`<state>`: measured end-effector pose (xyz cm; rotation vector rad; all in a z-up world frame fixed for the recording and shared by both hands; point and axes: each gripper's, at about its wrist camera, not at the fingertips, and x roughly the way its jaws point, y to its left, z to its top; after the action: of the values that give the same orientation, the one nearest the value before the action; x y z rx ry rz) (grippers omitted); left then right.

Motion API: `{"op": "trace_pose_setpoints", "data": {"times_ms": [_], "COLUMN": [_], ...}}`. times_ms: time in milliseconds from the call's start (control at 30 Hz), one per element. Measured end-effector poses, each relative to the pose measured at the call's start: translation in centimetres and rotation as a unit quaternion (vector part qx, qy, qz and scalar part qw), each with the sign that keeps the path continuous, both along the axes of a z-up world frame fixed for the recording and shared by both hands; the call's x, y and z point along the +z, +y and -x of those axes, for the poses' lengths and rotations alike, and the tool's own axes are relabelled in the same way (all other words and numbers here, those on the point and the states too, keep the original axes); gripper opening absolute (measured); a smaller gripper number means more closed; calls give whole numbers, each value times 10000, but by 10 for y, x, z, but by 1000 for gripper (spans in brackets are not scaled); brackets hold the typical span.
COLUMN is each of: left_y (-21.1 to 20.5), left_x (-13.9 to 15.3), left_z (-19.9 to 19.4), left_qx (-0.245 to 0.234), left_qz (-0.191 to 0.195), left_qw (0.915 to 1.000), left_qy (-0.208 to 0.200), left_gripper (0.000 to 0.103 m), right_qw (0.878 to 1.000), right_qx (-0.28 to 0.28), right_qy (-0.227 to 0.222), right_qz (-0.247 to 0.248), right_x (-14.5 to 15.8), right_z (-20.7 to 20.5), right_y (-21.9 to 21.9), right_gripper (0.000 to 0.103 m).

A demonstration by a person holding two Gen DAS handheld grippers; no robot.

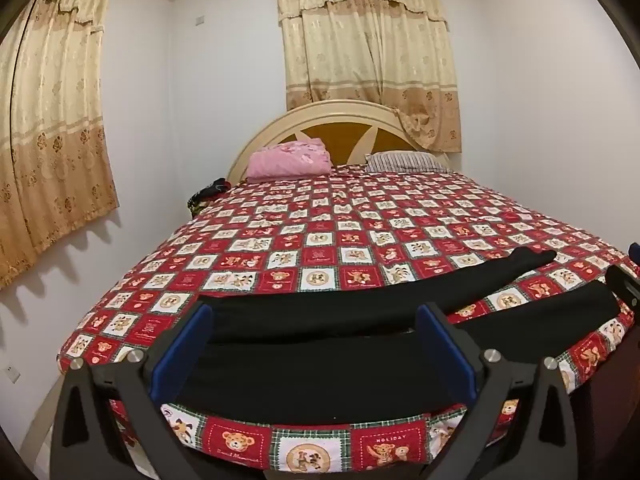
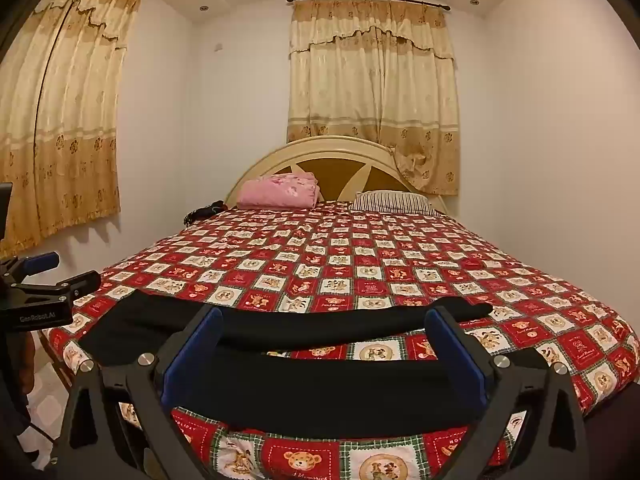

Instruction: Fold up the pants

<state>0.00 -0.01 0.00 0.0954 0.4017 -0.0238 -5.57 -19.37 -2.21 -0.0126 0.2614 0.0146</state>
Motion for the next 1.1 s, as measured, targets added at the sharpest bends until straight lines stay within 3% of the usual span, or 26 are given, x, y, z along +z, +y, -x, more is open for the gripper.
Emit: {"op": "trace_pose_setpoints", "data": {"times_ms": [1100], "left_y": [7], "left_x": [-10], "left_z": [1], "left_qx": [41], "left_qz": [176], "left_qw": [9998], "left_qy": [109], "left_gripper": [103], "right_qw": [10000], "right_qx": [27], "right_qy": [47], "right_qz": [7], "right_x": [-11], "right_z": [-5], "right_y": [1], "right_gripper": [102]}}
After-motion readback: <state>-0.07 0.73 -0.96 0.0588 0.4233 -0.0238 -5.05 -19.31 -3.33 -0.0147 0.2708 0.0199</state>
